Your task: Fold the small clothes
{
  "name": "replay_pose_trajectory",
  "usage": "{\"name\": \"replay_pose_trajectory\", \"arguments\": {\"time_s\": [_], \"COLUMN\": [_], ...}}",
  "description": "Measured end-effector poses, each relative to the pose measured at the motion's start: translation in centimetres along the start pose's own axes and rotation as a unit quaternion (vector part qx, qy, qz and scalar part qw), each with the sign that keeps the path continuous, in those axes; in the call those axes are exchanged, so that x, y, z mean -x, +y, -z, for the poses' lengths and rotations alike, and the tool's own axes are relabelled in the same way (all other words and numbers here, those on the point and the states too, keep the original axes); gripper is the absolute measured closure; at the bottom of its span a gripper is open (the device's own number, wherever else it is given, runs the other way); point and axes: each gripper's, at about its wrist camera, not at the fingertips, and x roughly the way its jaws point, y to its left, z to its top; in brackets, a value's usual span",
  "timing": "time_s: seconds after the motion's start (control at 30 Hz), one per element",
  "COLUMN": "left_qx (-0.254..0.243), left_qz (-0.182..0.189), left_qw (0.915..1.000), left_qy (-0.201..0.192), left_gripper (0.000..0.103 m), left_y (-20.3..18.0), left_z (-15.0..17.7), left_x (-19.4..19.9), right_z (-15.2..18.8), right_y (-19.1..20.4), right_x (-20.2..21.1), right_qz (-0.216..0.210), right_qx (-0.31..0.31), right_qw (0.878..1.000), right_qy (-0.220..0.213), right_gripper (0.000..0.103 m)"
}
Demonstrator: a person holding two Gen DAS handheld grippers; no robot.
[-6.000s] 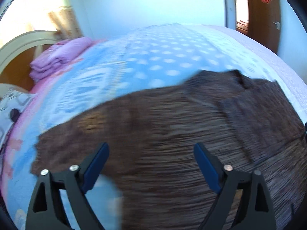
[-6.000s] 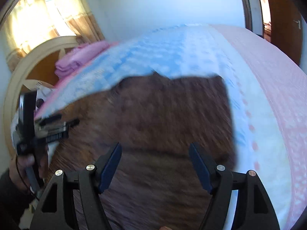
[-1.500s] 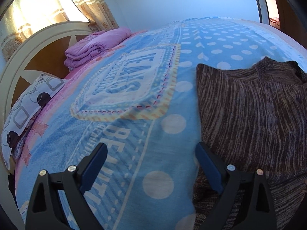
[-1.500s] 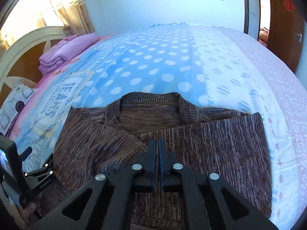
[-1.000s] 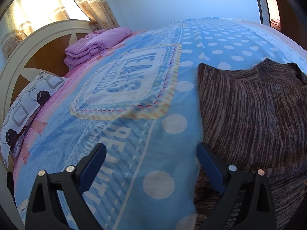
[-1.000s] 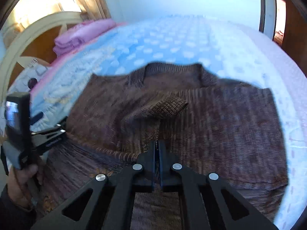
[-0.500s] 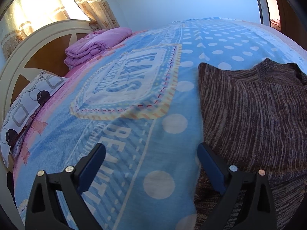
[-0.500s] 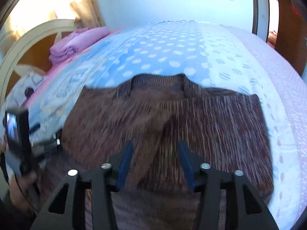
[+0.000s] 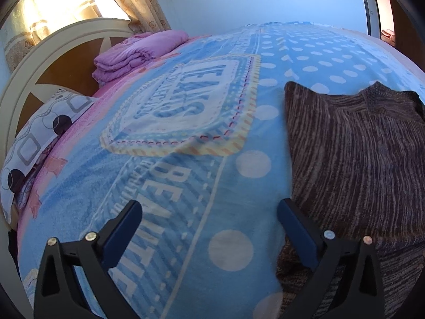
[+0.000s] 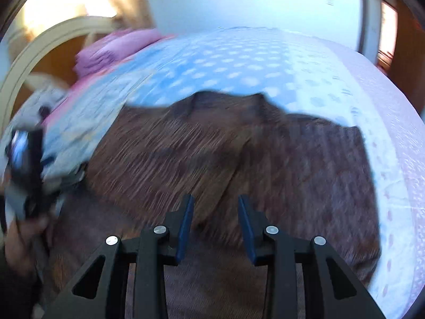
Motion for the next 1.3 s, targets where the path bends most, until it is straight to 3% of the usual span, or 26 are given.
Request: {"name": "replay_pose_trajectory", "arguments": {"time_s": [0.07, 0.13, 0.17, 0.23, 0.33, 0.43, 0.5, 0.57, 0.67, 0.77, 0.9, 0.97, 1.07, 1.17, 1.3], "left_qx": [0.007, 0.023, 0.039, 0.063, 0.067, 0.029, 0.002, 0.01, 0.038, 0.053, 0.035, 0.022, 0.005, 0.005, 0.008], "left_qz": [0.009, 0.044, 0.073, 0.096, 0.093, 0.072, 0.055, 0.062, 0.088, 0.109, 0.088, 0.081, 0.056, 0.051, 0.05], "left_qw": [0.9999, 0.9988, 0.9966, 0.9933, 0.9933, 0.9969, 0.9985, 0.998, 0.9951, 0.9918, 0.9954, 0.9965, 0.9984, 0.9986, 0.9986], "left_qy": [-0.001, -0.004, -0.002, 0.0, -0.01, -0.009, -0.001, 0.005, 0.025, 0.039, 0.016, -0.001, 0.006, 0.015, 0.012], "left_gripper": [0.0, 0.0, 0.0, 0.0, 0.0, 0.0, 0.0, 0.0, 0.0, 0.0, 0.0, 0.0, 0.0, 0.0, 0.0], "left_y": [0.3, 1.2, 2.1, 3.7, 4.1, 2.4, 1.5, 2.0, 3.4, 3.8, 2.9, 2.5, 1.9, 1.9, 2.2], "left_z": [0.0, 0.1, 0.2, 0.7, 1.3, 1.3, 1.1, 1.0, 1.3, 1.5, 1.6, 1.7, 1.6, 1.5, 1.6], "left_x": [0.0, 0.2, 0.4, 0.8, 1.7, 1.8, 1.3, 1.1, 0.5, 0.0, 1.1, 1.7, 1.4, 1.0, 1.1], "right_z": [1.2, 2.5, 3.2, 4.2, 5.8, 5.8, 5.9, 5.6, 5.8, 6.5, 6.1, 5.5, 4.3, 2.9, 3.5], "right_y": [-1.1, -3.4, -5.1, -7.3, -10.2, -12.0, -14.4, -15.4, -14.3, -15.6, -15.6, -13.9, -11.6, -10.6, -12.9], "right_x": [0.3, 1.9, 3.1, 4.9, 6.2, 4.1, 2.9, 3.0, 3.2, 3.2, 4.5, 5.6, 5.5, 3.8, 1.5], "right_qz": [0.005, 0.004, 0.017, 0.056, 0.085, 0.098, 0.105, 0.109, 0.138, 0.122, 0.118, 0.115, 0.108, 0.106, 0.141], "right_qx": [-0.009, -0.043, -0.061, -0.076, -0.084, -0.087, -0.128, -0.166, -0.142, -0.16, -0.171, -0.149, -0.11, -0.089, -0.133], "right_qw": [1.0, 0.999, 0.998, 0.995, 0.992, 0.991, 0.986, 0.98, 0.98, 0.979, 0.978, 0.981, 0.986, 0.989, 0.981], "right_qy": [-0.002, -0.018, -0.029, -0.041, -0.031, 0.005, 0.009, 0.0, 0.0, -0.007, -0.025, -0.048, -0.059, -0.053, -0.011], "right_gripper": [0.066, 0.066, 0.066, 0.066, 0.064, 0.064, 0.061, 0.06, 0.06, 0.053, 0.051, 0.05, 0.05, 0.05, 0.05]}}
